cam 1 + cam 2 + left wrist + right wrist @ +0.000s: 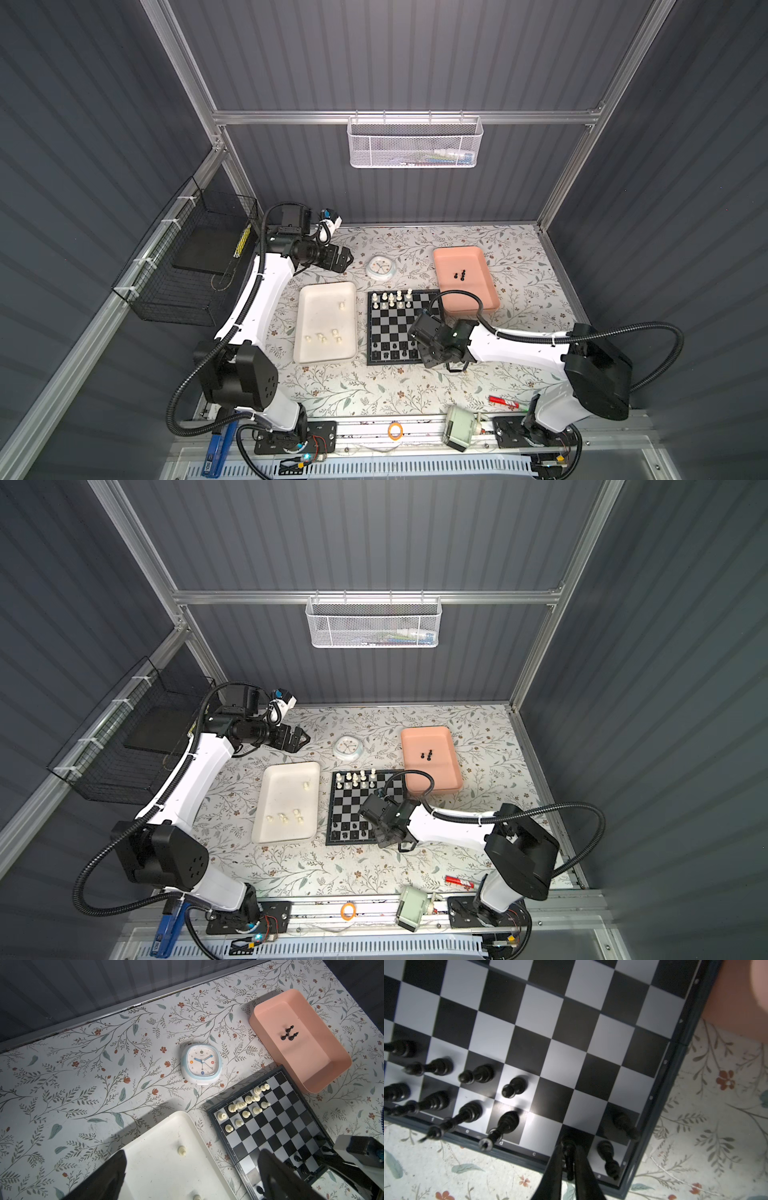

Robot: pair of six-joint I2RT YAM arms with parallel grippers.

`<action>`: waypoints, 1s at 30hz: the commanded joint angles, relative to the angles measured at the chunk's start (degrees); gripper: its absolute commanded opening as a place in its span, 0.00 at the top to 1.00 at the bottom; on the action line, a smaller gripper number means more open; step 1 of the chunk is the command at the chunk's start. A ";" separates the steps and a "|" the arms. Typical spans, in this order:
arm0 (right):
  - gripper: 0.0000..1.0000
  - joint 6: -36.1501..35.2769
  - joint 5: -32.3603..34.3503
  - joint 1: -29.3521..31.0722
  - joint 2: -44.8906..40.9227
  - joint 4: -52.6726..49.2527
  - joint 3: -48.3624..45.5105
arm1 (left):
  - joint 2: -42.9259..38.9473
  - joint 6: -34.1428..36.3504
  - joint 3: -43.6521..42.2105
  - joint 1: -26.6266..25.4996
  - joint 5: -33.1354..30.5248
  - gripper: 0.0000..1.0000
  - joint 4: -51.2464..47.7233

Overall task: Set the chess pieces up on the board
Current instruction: 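Lower the pawn onto the square beside the last pawn and open the right gripper, then move the empty right gripper back over the pink tray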

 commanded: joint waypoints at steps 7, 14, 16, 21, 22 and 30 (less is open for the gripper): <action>0.77 0.44 1.11 0.42 -0.50 -1.42 0.94 | -2.07 -0.49 -0.79 -0.34 0.67 0.01 0.23; 0.73 -0.17 2.04 0.60 -1.14 -2.88 2.65 | -2.44 -0.34 -0.96 -0.30 0.49 0.01 0.32; 0.72 -0.26 1.99 0.58 -1.61 -3.22 3.05 | -2.50 -0.27 -0.93 -0.34 0.32 0.00 0.32; 0.69 -0.71 2.96 0.59 -2.78 -4.73 4.38 | -2.45 -0.14 -0.87 -0.33 0.23 0.00 0.32; 0.69 -1.02 3.47 0.56 -3.07 -5.35 4.83 | -2.46 -0.12 -0.83 -0.33 0.23 0.00 0.33; 0.69 -8.18 4.98 -5.89 -7.40 -8.36 13.80 | -2.77 1.60 -0.13 -0.34 -0.98 0.00 -0.45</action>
